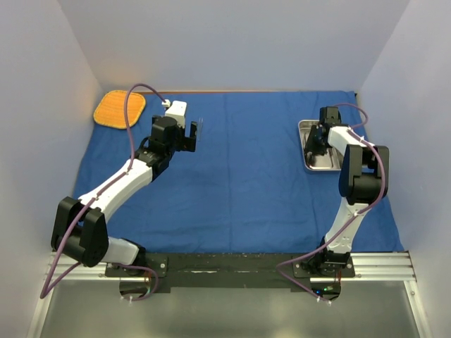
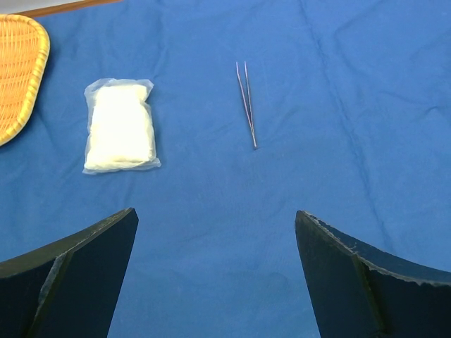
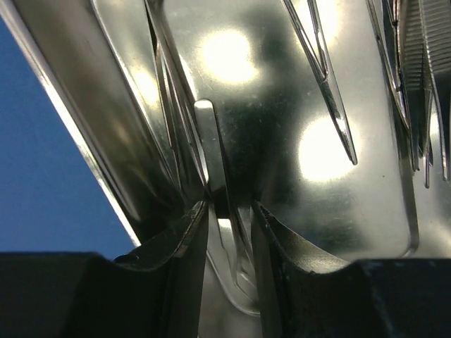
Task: Open and lay out the surgical kit
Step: Pick up the medical item from the container.
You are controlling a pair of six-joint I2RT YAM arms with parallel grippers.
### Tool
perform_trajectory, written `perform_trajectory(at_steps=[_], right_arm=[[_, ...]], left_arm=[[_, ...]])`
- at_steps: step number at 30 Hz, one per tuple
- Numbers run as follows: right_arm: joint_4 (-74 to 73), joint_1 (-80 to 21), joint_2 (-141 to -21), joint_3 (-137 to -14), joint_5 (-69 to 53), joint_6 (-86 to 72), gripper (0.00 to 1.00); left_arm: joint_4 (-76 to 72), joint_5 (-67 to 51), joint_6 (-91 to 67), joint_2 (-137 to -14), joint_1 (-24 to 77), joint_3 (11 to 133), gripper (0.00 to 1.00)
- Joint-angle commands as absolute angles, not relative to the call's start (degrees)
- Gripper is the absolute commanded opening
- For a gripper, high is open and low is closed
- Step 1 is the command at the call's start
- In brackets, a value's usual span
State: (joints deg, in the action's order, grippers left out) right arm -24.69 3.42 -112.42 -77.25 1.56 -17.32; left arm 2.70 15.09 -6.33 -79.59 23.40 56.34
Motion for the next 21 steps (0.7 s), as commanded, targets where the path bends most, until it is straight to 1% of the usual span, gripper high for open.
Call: perform_trajectory(at_steps=[1, 3, 4, 6, 8, 11, 13, 21], right_arm=[[-27.77, 2.9, -114.78, -78.66, 4.03, -15.65, 0.3], [-28.83, 2.64, -114.87, -78.58, 5.88, -14.77, 0.27], [-29.0, 2.64, -114.79, -78.57, 6.93, -14.42, 0.21], [-29.09, 2.64, -114.17, -78.4, 8.43, -13.63, 0.18], [-28.83, 2.72, -113.73, -78.57, 9.4, -12.84, 0.11], [-28.92, 2.72, -113.29, -79.63, 9.67, -11.43, 0.03], [-28.39, 2.72, -112.15, -80.24, 9.05, -10.29, 0.0], [-27.42, 2.72, -106.0, -83.67, 7.3, -5.72, 0.0]], left_arm=[[0.88, 14.33, -5.54, -78.49, 23.73, 55.9, 1.0], [0.79, 14.24, -5.54, -78.49, 23.64, 55.9, 1.0], [0.79, 14.24, -5.62, -78.49, 23.64, 55.9, 1.0], [0.79, 13.98, -5.63, -78.49, 23.64, 55.9, 1.0], [0.88, 13.97, -5.63, -78.57, 23.64, 55.9, 1.0], [0.79, 13.8, -5.63, -78.49, 23.64, 55.9, 1.0], [0.79, 13.54, -5.63, -78.22, 23.64, 56.07, 1.0], [0.97, 11.7, -5.1, -77.87, 23.64, 57.13, 1.0]])
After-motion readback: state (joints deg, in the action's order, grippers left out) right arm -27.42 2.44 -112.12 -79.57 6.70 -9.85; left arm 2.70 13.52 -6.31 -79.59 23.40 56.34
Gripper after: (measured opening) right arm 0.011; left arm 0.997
